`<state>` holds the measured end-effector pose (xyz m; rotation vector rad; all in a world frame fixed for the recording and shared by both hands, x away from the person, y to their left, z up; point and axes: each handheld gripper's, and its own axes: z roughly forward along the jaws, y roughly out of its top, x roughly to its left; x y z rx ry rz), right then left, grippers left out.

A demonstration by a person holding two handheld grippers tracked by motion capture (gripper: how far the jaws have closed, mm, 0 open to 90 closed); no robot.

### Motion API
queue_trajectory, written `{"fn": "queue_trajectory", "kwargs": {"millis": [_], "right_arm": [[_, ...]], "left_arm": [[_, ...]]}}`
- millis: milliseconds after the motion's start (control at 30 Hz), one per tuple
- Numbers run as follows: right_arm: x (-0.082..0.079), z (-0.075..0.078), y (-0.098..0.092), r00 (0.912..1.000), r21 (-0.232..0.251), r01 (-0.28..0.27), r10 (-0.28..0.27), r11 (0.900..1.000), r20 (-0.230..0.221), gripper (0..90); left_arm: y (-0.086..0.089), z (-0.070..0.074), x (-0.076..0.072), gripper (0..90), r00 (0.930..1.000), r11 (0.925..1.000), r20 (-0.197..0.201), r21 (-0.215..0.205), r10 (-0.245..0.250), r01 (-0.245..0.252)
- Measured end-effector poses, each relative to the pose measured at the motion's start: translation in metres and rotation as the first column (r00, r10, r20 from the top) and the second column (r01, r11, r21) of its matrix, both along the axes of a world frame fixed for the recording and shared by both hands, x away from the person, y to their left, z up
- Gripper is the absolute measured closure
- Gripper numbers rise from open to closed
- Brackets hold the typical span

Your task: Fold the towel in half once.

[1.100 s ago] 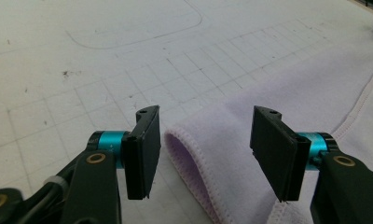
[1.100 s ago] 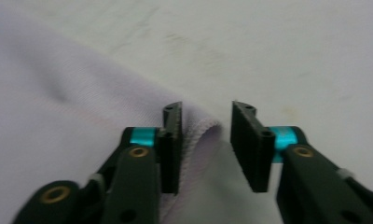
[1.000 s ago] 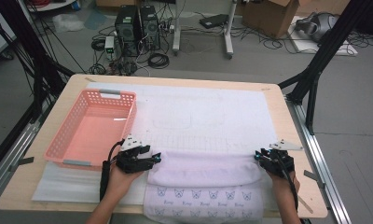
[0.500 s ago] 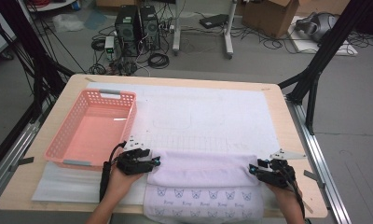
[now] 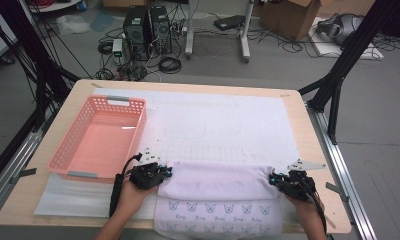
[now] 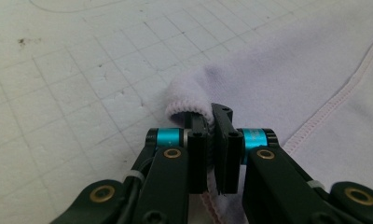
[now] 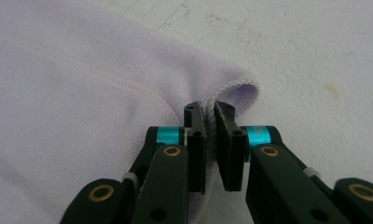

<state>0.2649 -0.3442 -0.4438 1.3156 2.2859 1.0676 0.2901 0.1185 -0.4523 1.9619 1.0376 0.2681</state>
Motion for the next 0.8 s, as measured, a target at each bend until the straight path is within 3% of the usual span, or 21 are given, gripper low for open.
{"fn": "queue_trajectory", "kwargs": {"millis": [67, 167, 367, 467, 500, 533, 600, 667, 800], "right_arm": [[0.001, 0.001, -0.001, 1.0000, 0.002, 0.006, -0.006, 1.000, 0.007, 85.5], [0.001, 0.003, -0.003, 0.9994, 0.013, 0.020, -0.020, 1.000, 0.027, 86.1], [0.006, 0.013, -0.008, 0.9928, 0.040, 0.055, -0.058, 0.998, 0.104, 88.4], [0.014, 0.018, -0.013, 0.9907, 0.107, 0.077, -0.088, 0.991, 0.103, 88.4], [0.015, 0.016, -0.014, 0.9929, 0.123, 0.073, -0.083, 0.990, 0.085, 88.3], [0.016, 0.014, -0.013, 0.9953, 0.114, 0.063, -0.070, 0.991, 0.067, 87.8], [0.013, 0.010, -0.009, 0.9964, 0.061, 0.060, -0.063, 0.996, 0.056, 80.1], [0.013, 0.006, -0.010, 0.9963, 0.071, 0.082, -0.084, 0.994, 0.021, 63.8], [0.014, 0.001, -0.012, 0.9951, 0.081, 0.098, -0.099, 0.992, 0.000, 55.1]], "left_arm": [[0.001, 0.001, 0.002, 85.4, 0.9998, 0.9997, -0.009, -0.017, 0.018, -0.018], [0.000, 0.006, 0.004, 85.7, 0.9994, 0.9991, 0.017, -0.028, 0.032, -0.031], [0.003, 0.018, 0.017, 85.9, 0.9973, 0.9961, 0.044, -0.069, 0.058, -0.055], [0.000, 0.022, 0.027, 85.9, 0.9964, 0.9954, 0.052, -0.072, 0.068, -0.064], [-0.002, 0.023, 0.028, 85.9, 0.9968, 0.9957, 0.048, -0.071, 0.063, -0.059], [-0.003, 0.022, 0.028, 85.9, 0.9971, 0.9958, 0.046, -0.071, 0.061, -0.058], [-0.005, 0.020, 0.027, 85.9, 0.9973, 0.9981, 0.053, -0.037, 0.051, -0.049], [-0.003, 0.016, 0.027, 85.9, 0.9976, 0.9982, 0.047, -0.032, 0.051, -0.050], [-0.001, 0.008, 0.026, 85.7, 0.9983, 0.9981, 0.021, -0.031, 0.055, -0.054]]}}
